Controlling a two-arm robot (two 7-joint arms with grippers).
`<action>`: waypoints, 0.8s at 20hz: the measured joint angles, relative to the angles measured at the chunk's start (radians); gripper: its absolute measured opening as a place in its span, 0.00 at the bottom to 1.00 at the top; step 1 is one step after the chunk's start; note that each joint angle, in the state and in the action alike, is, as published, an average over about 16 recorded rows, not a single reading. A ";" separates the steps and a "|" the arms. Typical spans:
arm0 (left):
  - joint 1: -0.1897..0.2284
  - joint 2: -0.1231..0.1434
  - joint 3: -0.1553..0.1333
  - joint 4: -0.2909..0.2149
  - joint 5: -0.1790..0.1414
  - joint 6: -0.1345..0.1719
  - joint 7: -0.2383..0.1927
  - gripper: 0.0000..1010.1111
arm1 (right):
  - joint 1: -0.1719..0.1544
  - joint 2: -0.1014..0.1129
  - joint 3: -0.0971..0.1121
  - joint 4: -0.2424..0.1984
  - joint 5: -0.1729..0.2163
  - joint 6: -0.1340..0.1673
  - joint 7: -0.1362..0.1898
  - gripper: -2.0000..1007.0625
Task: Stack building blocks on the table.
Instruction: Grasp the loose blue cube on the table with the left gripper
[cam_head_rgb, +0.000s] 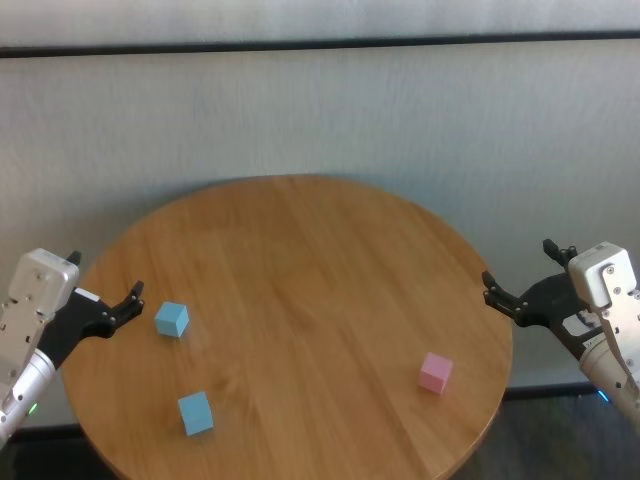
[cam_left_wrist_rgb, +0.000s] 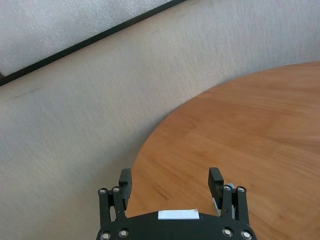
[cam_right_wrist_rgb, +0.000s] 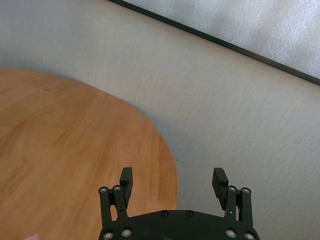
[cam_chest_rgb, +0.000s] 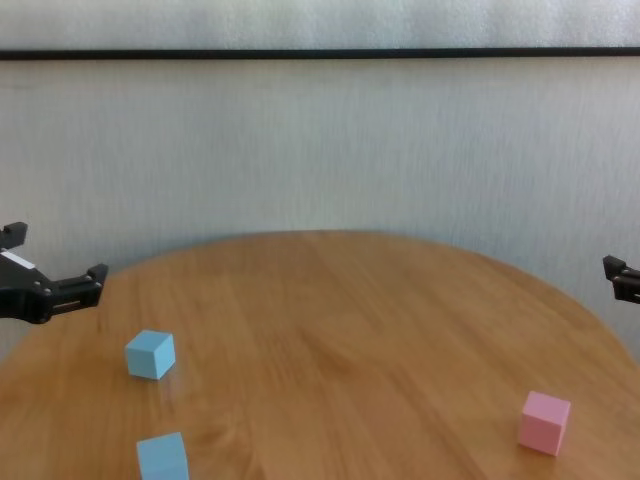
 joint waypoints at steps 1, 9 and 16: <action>0.000 0.000 0.000 0.000 0.000 0.000 0.000 0.99 | 0.000 0.000 0.000 0.000 0.000 0.000 0.000 1.00; 0.000 0.000 0.000 0.000 0.000 0.000 0.000 0.99 | 0.000 0.000 0.000 0.000 0.000 0.000 0.000 1.00; 0.006 0.008 -0.002 -0.009 -0.004 -0.001 -0.018 0.99 | 0.000 0.000 0.000 0.000 0.000 0.000 0.000 1.00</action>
